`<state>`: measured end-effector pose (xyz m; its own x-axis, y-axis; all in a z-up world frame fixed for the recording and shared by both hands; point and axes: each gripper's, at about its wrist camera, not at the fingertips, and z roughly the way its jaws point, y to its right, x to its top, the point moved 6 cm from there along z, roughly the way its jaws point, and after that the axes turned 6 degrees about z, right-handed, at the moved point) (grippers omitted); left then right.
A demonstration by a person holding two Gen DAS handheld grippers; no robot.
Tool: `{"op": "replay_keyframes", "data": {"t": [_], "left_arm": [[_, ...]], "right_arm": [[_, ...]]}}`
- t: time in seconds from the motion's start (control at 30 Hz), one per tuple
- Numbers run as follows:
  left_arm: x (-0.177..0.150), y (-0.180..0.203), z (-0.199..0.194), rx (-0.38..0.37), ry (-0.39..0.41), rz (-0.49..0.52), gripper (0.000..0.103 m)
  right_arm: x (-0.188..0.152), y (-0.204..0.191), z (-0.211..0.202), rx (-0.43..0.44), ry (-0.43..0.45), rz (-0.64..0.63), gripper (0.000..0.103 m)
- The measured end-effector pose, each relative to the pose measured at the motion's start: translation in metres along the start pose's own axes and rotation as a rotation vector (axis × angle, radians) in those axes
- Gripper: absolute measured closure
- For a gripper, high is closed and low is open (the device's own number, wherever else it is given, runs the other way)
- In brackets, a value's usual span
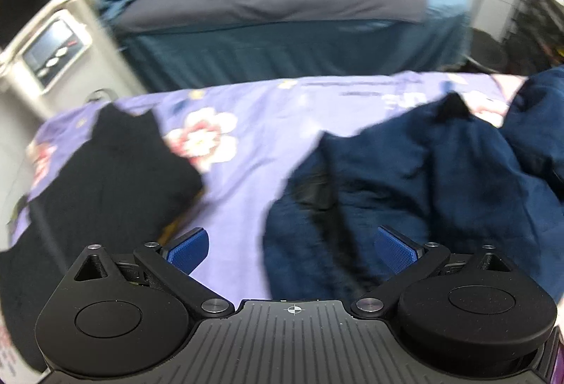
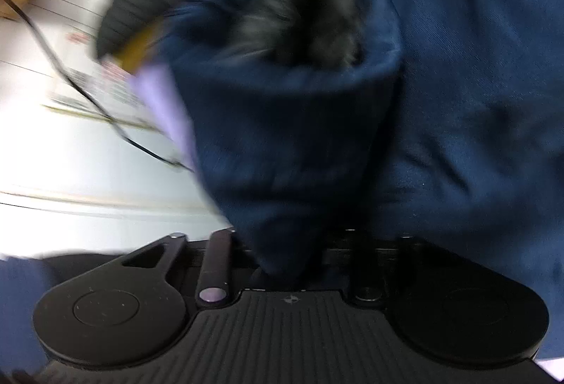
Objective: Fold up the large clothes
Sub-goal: 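Grasp the navy jacket with the right gripper and lift it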
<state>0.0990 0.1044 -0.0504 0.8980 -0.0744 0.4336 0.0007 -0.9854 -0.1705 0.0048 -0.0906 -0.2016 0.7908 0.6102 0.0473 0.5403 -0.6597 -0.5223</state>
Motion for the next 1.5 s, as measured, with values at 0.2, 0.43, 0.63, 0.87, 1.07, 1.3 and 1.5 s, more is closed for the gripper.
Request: {"op": "replay_keyframes", "data": {"t": [0.2, 0.43, 0.63, 0.87, 1.07, 1.3, 1.5], "left_arm": [[-0.016, 0.042, 0.03, -0.055, -0.054, 0.047, 0.0], [-0.038, 0.058, 0.035, -0.054, -0.034, 0.113, 0.0], [-0.043, 0.056, 0.026, -0.019, -0.022, 0.105, 0.0], [-0.067, 0.039, 0.018, 0.006, -0.054, 0.046, 0.0], [-0.058, 0.04, 0.013, 0.008, -0.031, 0.095, 0.0], [0.042, 0.079, -0.02, -0.073, 0.197, 0.204, 0.0], [0.108, 0.159, -0.003, -0.196, 0.231, 0.377, 0.0]], "right_arm": [[-0.021, -0.015, -0.071, -0.089, 0.207, -0.052, 0.025], [-0.026, 0.014, -0.234, -0.286, 0.698, 0.113, 0.002], [0.011, 0.099, -0.308, -0.511, 0.86, 0.313, 0.001], [0.079, 0.161, -0.237, -0.576, 0.698, 0.468, 0.015], [0.053, 0.154, -0.204, -0.542, 0.714, 0.488, 0.074], [-0.058, 0.101, -0.157, -0.472, 0.618, 0.28, 0.087], [-0.142, 0.074, -0.107, -0.331, 0.449, 0.307, 0.089]]}}
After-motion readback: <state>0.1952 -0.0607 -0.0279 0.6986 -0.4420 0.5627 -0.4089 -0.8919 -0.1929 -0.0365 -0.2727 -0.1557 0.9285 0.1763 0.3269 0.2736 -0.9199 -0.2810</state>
